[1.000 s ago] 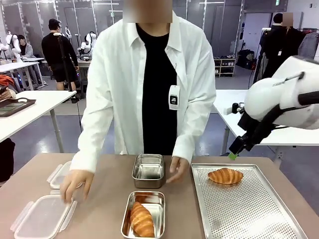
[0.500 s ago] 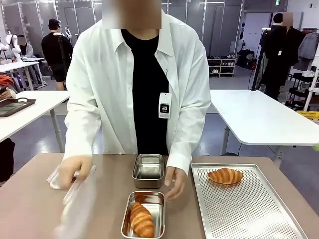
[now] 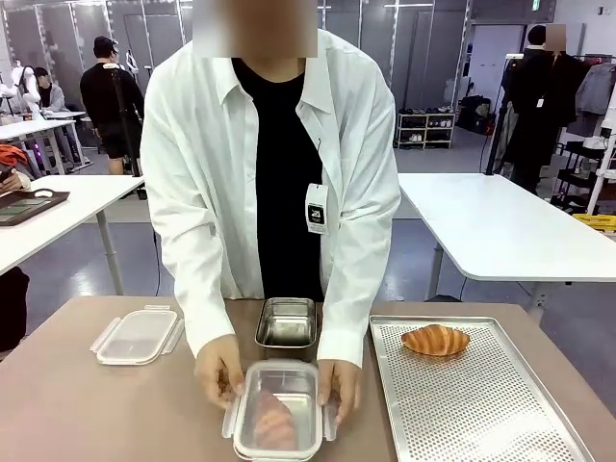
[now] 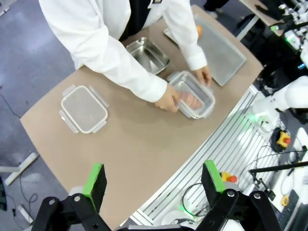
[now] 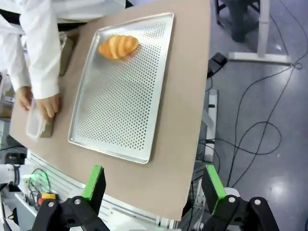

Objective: Place the bread into the airtight container.
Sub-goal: Pick up a Butter Roll and place it into an empty Airtight Container.

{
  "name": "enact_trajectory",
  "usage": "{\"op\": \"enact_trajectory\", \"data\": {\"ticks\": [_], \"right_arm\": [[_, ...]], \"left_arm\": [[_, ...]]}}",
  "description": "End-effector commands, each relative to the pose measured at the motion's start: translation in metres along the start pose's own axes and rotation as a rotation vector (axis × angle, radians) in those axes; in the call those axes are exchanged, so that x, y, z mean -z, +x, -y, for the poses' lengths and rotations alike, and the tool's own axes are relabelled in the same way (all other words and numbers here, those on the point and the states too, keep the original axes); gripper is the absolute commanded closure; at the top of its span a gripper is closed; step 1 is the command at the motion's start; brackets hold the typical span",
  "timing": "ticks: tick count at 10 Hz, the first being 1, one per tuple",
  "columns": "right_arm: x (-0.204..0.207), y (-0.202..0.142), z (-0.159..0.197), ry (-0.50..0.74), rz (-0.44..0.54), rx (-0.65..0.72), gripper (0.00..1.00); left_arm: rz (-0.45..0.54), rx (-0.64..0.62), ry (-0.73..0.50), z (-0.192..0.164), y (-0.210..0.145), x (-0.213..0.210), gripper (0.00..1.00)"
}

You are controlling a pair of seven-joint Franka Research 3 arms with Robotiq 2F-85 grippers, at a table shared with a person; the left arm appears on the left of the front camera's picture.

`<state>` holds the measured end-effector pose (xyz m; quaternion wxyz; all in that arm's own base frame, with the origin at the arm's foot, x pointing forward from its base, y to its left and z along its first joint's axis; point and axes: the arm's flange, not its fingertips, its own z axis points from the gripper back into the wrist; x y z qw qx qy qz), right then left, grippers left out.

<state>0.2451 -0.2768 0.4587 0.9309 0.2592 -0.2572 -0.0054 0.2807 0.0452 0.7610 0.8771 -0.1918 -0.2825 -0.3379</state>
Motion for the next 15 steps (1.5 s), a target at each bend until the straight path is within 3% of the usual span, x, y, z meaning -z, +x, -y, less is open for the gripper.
{"op": "enact_trajectory", "data": {"ticks": [1,15], "right_arm": [[-0.0162,0.0121,-0.0014,0.03,0.003,-0.024,0.0],[-0.0162,0.0121,-0.0014,0.03,0.003,-0.024,0.0]], "left_arm": [[0.005,0.017,-0.009,0.0014,0.0009,-0.0006,0.0],[0.005,0.017,-0.009,0.0014,0.0009,-0.0006,0.0]]}}
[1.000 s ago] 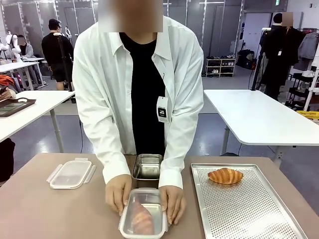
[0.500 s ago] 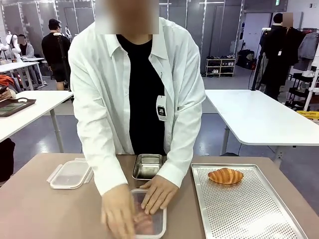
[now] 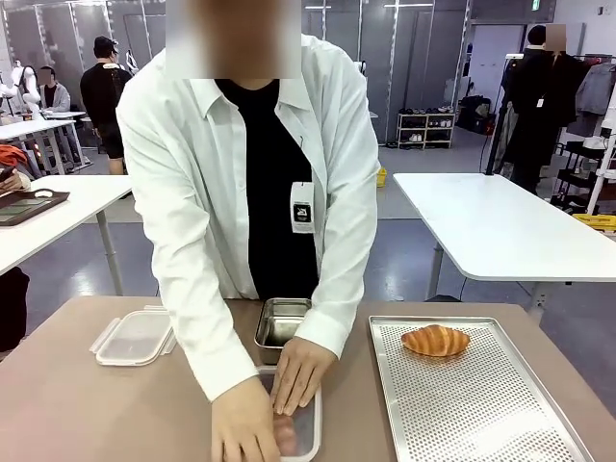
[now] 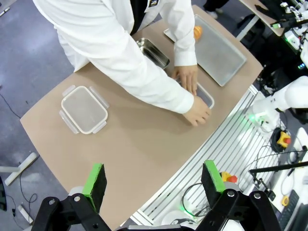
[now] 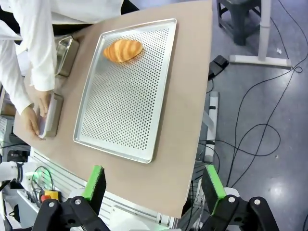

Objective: Place the bread into the airtight container.
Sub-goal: Pick up a Butter Roll and place it into an empty Airtight Container.

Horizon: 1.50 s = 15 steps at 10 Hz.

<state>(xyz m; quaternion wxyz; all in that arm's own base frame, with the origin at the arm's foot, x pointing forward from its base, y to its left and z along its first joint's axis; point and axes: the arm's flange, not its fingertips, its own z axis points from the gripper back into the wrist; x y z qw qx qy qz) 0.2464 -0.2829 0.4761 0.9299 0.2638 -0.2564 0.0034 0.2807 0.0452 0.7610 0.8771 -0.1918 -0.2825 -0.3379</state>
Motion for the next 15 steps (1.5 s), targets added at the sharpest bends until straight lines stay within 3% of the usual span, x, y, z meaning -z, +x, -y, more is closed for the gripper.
{"op": "enact_trajectory", "data": {"ticks": [1,4,7,9,11,13,15], "right_arm": [[-0.001,0.002,0.002,0.016,0.008,-0.011,0.0],[0.0,0.0,0.0,0.0,0.0,0.0,0.0],[0.014,0.037,-0.058,-0.109,-0.131,-0.296,0.0],[0.022,0.066,-0.09,-0.127,-0.178,-0.415,0.0],[0.059,0.083,-0.119,-0.125,-0.3,-0.599,0.0],[0.099,0.104,-0.155,-0.16,-0.349,-0.847,0.0],[0.13,0.118,-0.183,-0.189,-0.43,-0.971,0.0]], "left_arm": [[0.005,0.017,-0.009,0.001,0.001,-0.001,0.0],[0.005,0.017,-0.009,0.001,0.001,-0.001,0.0],[0.005,0.017,-0.009,0.001,0.001,-0.001,0.0],[0.005,0.017,-0.009,0.001,0.001,-0.001,0.0],[0.005,0.017,-0.009,0.001,0.001,-0.001,0.0],[0.005,0.017,-0.009,0.001,0.001,-0.001,0.0],[0.005,0.017,-0.009,0.001,0.001,-0.001,0.0]]}}
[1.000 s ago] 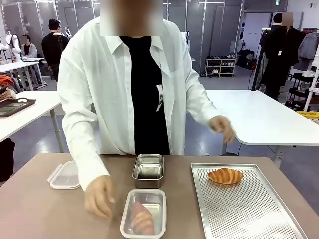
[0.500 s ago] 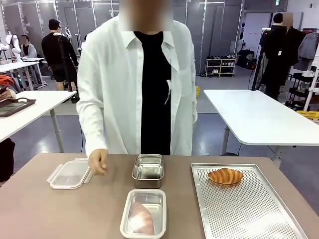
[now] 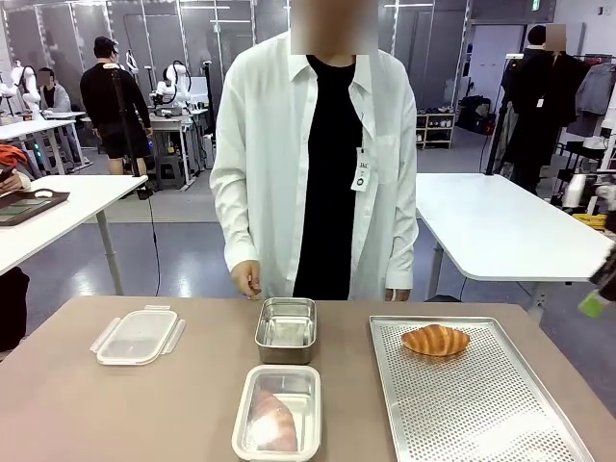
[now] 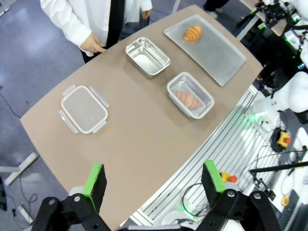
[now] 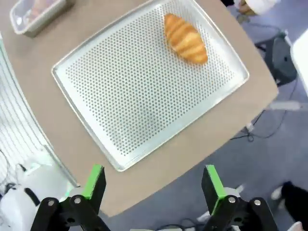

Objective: Place the bread into the airtight container.
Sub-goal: Pick up a Butter Roll and place it into an empty Airtight Container.

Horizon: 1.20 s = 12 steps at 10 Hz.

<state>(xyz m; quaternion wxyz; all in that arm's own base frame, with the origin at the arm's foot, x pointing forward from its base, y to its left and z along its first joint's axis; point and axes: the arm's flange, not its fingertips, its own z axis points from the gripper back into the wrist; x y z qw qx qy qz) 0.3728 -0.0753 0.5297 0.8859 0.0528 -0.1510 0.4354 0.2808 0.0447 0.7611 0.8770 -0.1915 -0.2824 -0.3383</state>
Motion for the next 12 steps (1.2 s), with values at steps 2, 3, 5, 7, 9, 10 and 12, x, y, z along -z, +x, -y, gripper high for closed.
{"op": "enact_trajectory", "data": {"ticks": [2,3,5,7,9,10,12], "right_arm": [[0.035,0.072,0.01,-0.092,-0.072,-0.253,0.0],[0.054,0.102,0.021,-0.086,-0.111,-0.356,0.0],[0.086,0.14,0.037,-0.009,-0.141,-0.526,0.0],[0.119,0.161,0.039,-0.005,-0.206,-0.61,0.0],[0.129,0.16,0.043,0.045,-0.199,-0.575,0.0],[0.132,0.164,0.035,0.026,-0.191,-0.585,0.0],[0.132,0.164,0.035,0.026,-0.191,-0.585,0.0]], "left_arm": [[0.006,0.016,-0.009,0.001,0.001,-0.001,0.0],[0.006,0.016,-0.009,0.001,0.001,-0.001,0.0],[0.006,0.016,-0.009,0.001,0.001,-0.001,0.0],[0.006,0.016,-0.009,0.001,0.001,-0.001,0.0],[0.006,0.016,-0.009,0.001,0.001,-0.001,0.0],[0.006,0.016,-0.009,0.001,0.001,-0.001,0.0],[0.006,0.016,-0.009,0.001,0.001,-0.001,0.0]]}}
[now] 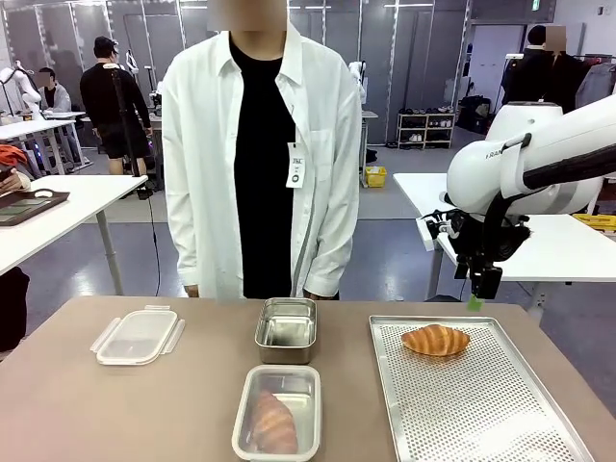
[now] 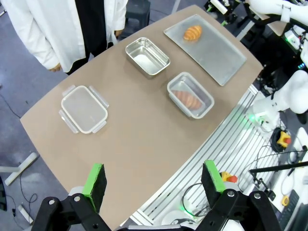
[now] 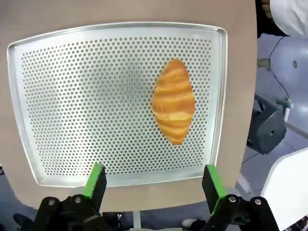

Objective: Place the bread into the airtight container.
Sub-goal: Pick up a Butter Roll and place it into an empty Airtight Container.

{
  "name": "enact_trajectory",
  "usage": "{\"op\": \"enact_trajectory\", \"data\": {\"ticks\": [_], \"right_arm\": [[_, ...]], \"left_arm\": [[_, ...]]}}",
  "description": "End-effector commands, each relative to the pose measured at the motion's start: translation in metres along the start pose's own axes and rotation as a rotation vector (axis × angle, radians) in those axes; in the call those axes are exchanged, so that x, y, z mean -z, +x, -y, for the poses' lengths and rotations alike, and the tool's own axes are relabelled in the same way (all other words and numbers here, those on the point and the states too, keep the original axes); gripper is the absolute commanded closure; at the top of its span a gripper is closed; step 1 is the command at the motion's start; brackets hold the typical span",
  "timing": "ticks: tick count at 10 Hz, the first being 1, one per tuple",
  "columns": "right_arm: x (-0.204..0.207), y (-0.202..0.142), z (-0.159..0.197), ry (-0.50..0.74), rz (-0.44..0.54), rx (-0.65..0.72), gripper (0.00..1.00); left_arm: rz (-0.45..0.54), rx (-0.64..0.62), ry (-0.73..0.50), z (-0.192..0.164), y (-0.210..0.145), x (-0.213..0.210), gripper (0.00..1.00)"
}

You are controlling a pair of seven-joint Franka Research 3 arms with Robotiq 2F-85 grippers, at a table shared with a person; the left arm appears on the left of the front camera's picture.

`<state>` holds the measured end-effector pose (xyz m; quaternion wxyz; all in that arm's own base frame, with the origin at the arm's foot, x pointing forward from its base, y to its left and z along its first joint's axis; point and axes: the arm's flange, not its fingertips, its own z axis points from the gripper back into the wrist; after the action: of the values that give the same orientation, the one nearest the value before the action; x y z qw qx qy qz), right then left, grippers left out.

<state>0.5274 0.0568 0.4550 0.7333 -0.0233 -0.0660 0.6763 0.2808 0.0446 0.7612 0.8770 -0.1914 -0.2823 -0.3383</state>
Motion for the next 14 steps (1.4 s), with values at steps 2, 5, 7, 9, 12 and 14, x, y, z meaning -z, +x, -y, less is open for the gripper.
{"op": "enact_trajectory", "data": {"ticks": [2,5,7,9,12,14], "right_arm": [[-0.003,0.0,-0.003,-0.005,0.007,-0.002,0.0],[0.032,0.004,0.011,0.007,0.114,-0.079,0.0],[0.054,0.004,0.021,0.012,0.09,-0.011,0.0],[0.077,0.011,0.021,0.055,0.048,-0.014,0.0],[0.105,0.012,0.035,0.019,0.042,0.016,0.0],[0.117,0.014,0.042,0.039,0.027,0.004,0.0]], "left_arm": [[0.006,0.016,-0.009,0.001,0.0,-0.001,0.0],[0.006,0.016,-0.009,0.001,0.0,-0.001,0.0],[0.006,0.016,-0.009,0.001,0.0,-0.001,0.0],[0.006,0.016,-0.009,0.001,0.0,-0.001,0.0],[0.006,0.016,-0.009,0.001,0.0,-0.001,0.0],[0.006,0.016,-0.009,0.001,0.0,-0.001,0.0]]}}
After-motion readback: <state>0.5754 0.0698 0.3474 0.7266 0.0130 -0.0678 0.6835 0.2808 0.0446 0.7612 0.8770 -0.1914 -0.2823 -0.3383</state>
